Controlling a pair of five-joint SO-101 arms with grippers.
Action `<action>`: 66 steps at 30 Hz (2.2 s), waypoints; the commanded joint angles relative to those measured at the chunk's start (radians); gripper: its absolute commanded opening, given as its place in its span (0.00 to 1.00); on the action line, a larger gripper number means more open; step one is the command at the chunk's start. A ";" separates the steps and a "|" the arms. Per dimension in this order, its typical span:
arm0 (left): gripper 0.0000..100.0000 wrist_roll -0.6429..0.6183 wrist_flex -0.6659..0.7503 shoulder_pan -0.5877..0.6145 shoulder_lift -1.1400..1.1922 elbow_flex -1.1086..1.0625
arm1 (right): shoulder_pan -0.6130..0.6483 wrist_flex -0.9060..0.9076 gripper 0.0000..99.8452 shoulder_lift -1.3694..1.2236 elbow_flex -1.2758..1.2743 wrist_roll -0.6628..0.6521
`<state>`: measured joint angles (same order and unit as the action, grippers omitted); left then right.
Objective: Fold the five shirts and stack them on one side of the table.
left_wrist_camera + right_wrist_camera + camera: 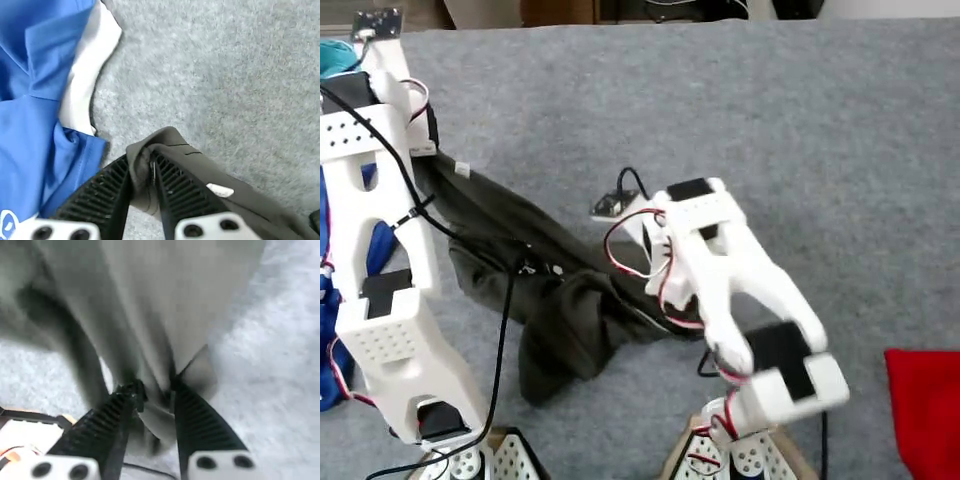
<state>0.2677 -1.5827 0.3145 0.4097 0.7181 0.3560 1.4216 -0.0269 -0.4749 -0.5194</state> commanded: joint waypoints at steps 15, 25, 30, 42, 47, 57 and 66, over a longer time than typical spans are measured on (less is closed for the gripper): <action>0.02 0.012 -0.048 0.005 -0.013 0.052 | -0.035 -0.281 0.11 -0.203 0.432 0.252; 0.02 0.012 -0.048 0.011 -0.013 0.052 | 0.081 -0.025 0.11 -0.538 0.704 0.250; 0.02 0.012 -0.043 0.011 -0.013 0.020 | 0.085 0.035 0.11 -0.518 0.704 0.215; 0.02 0.014 -0.040 0.014 -0.013 -0.006 | 0.085 0.029 0.09 -0.585 0.633 0.140; 0.02 0.014 -0.040 0.014 -0.013 -0.003 | 0.081 0.040 0.01 -0.591 0.668 0.150; 0.02 0.014 -0.040 0.014 -0.013 -0.003 | -0.054 0.241 0.01 -0.593 1.231 0.150; 0.02 0.014 -0.040 0.014 -0.013 -0.003 | -0.088 0.293 0.01 -0.610 1.349 0.141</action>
<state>0.2708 -1.6256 0.3268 0.4097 0.7043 0.2808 1.7070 -0.6329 0.8861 -0.3659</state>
